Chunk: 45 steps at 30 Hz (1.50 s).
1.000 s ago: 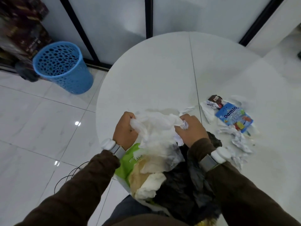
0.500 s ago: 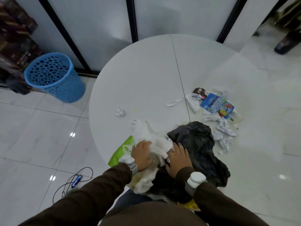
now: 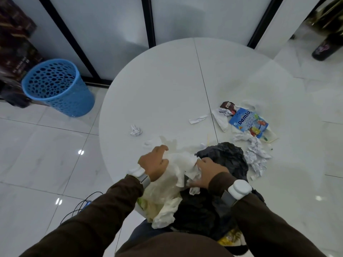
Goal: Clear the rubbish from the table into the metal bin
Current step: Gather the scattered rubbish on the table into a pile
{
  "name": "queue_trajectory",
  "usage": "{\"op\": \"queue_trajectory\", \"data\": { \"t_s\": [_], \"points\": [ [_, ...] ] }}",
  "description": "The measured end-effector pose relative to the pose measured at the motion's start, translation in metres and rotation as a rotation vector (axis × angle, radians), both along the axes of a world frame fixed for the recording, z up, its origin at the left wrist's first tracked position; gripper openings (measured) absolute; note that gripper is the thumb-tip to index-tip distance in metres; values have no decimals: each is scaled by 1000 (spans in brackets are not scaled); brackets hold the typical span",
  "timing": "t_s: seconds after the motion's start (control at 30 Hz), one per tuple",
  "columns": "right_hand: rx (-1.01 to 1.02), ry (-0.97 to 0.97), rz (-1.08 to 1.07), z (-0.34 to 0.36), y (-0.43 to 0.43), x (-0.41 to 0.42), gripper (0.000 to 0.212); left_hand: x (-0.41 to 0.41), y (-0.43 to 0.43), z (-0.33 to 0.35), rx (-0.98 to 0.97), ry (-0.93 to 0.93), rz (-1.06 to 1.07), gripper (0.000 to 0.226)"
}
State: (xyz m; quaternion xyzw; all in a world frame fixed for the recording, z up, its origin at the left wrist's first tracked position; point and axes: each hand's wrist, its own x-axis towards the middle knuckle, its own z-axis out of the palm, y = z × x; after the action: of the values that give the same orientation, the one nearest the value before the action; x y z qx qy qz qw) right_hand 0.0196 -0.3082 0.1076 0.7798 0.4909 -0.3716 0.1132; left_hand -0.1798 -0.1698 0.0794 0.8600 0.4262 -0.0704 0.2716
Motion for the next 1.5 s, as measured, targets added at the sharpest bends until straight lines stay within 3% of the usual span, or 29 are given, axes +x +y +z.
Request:
{"op": "queue_trajectory", "data": {
  "t_s": [0.07,0.2,0.33,0.4,0.47,0.57,0.73,0.9,1.07,1.3,1.5],
  "points": [
    [55,-56,-45,14,20,8,105,6,22,6,16,-21,74,26],
    [170,-153,-190,17,67,35,82,14,71,-5,129,-37,191,20],
    [371,-143,-250,-21,120,71,52,15,127,-42,171,154,259,48],
    [402,-172,-178,-50,142,89,42,11,149,-62,121,266,258,69],
    [354,-251,-81,-78,161,106,45,6,166,-80,69,311,237,81],
    [218,-265,18,-106,187,127,56,2,180,-103,-13,338,191,79],
    [213,-238,47,-143,204,149,36,12,180,-122,28,270,275,48],
    [254,-243,-35,-153,195,148,27,17,171,-124,59,164,321,39],
    [282,-220,-54,-120,174,142,25,29,163,-104,54,-2,293,46],
    [740,-58,-244,-21,97,86,16,68,102,-24,-4,-387,14,40],
    [646,56,-337,2,-6,46,10,87,2,5,-180,-476,-311,38]
  ]
}}
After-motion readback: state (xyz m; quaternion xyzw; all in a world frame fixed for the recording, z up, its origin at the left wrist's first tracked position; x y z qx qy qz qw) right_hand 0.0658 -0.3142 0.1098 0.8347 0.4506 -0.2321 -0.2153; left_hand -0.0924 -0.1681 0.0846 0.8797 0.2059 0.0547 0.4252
